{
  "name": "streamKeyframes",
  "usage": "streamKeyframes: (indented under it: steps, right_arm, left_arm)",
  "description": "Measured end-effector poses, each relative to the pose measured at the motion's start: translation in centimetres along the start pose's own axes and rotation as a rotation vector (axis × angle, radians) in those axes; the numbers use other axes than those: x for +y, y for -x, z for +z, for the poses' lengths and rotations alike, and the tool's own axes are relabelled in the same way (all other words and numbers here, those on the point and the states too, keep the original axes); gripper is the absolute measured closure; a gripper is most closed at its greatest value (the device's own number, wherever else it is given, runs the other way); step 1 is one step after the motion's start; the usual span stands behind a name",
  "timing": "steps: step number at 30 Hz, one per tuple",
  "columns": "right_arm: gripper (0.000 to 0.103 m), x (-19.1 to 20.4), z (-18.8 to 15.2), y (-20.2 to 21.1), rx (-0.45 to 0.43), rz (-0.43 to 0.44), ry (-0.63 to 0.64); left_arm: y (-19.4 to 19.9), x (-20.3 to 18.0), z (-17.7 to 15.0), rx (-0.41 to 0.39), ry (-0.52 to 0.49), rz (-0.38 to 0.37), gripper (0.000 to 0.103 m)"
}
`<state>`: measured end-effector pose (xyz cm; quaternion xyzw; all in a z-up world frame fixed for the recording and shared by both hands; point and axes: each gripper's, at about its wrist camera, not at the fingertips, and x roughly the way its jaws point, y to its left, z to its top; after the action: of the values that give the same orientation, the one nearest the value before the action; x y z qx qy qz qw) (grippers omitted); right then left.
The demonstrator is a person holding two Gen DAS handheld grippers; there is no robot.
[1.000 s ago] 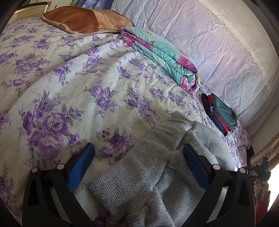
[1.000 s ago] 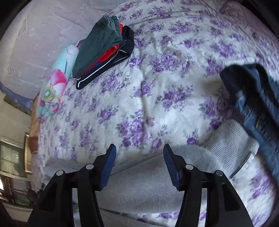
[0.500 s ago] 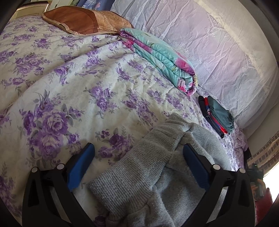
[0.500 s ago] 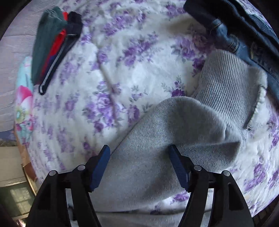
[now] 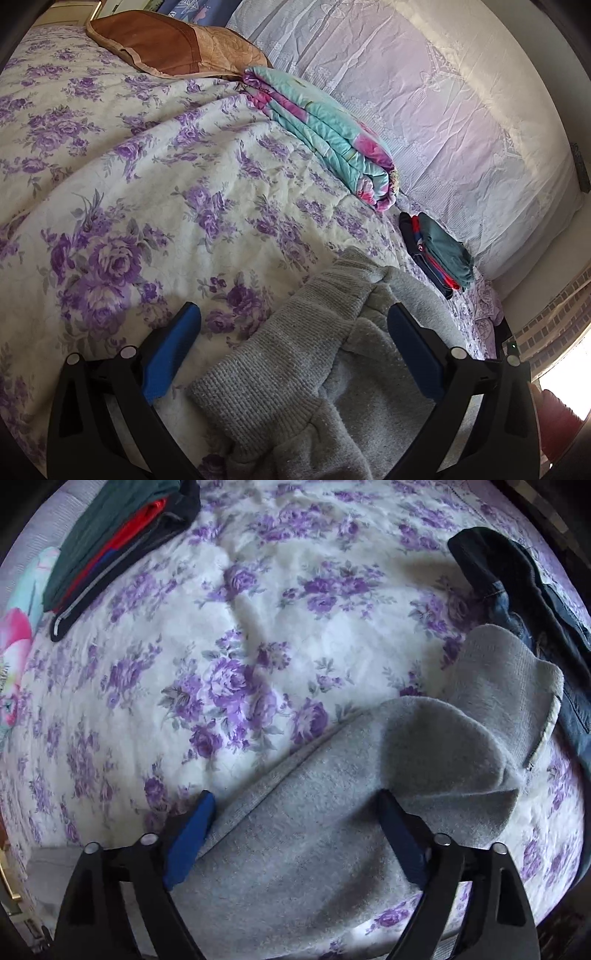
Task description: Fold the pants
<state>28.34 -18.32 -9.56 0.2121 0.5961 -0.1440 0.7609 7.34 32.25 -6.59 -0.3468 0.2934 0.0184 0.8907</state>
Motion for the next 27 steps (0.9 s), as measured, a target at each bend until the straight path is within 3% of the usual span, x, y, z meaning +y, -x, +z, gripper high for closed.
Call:
streamKeyframes:
  steps: [2, 4, 5, 7, 14, 18, 20, 22, 23, 24, 26, 27]
  right_arm:
    - [0.052, -2.0, -0.4, 0.9, -0.042, 0.065, -0.052]
    - [0.072, -4.2, -0.8, 1.3, -0.065, 0.146, -0.1]
    - [0.081, -5.3, -0.9, 1.4, -0.072, 0.201, -0.122]
    - [0.087, -6.9, -1.7, 1.7, -0.088, 0.3, -0.152]
    - [0.091, -10.9, -3.9, 5.1, -0.221, 0.468, -0.165]
    - [0.091, -13.7, -8.5, 8.2, -0.301, 0.586, -0.172]
    - [0.091, -16.7, -12.3, 7.4, -0.267, 0.631, -0.235]
    - [0.094, -19.6, -16.2, 4.1, -0.122, 0.646, -0.361]
    - [0.103, -21.0, -18.1, 2.3, -0.034, 0.673, -0.435]
    - [0.103, -21.7, -18.9, 1.4, 0.002, 0.722, -0.461]
    - [0.097, -22.8, -19.7, 2.3, -0.038, 0.754, -0.463]
    - [0.097, -23.0, -19.6, 4.0, -0.107, 0.738, -0.431]
  left_arm:
    - [-0.1, 0.0, 0.0, 0.0, -0.001, 0.001, 0.005]
    - [0.0, 0.0, 0.0, 0.0, 0.0, 0.0, 0.004]
    - [0.0, 0.0, 0.0, 0.0, 0.0, 0.001, 0.005]
    - [0.0, 0.0, 0.0, 0.0, 0.0, 0.001, 0.005]
    - [0.1, 0.2, 0.0, -0.007, 0.005, -0.012, 0.005]
    - [0.3, 0.5, 0.0, -0.014, 0.008, -0.021, 0.005]
    - [0.4, 0.6, -0.1, -0.013, 0.008, -0.02, 0.005]
    - [0.4, 0.6, -0.1, -0.013, 0.008, -0.02, 0.005]
    - [0.4, 0.7, -0.1, -0.014, 0.008, -0.02, 0.005]
    - [0.4, 0.7, -0.1, -0.014, 0.007, -0.02, 0.004]
    - [0.4, 0.6, -0.1, -0.014, 0.007, -0.021, 0.005]
    - [0.4, 0.6, -0.1, -0.014, 0.007, -0.02, 0.005]
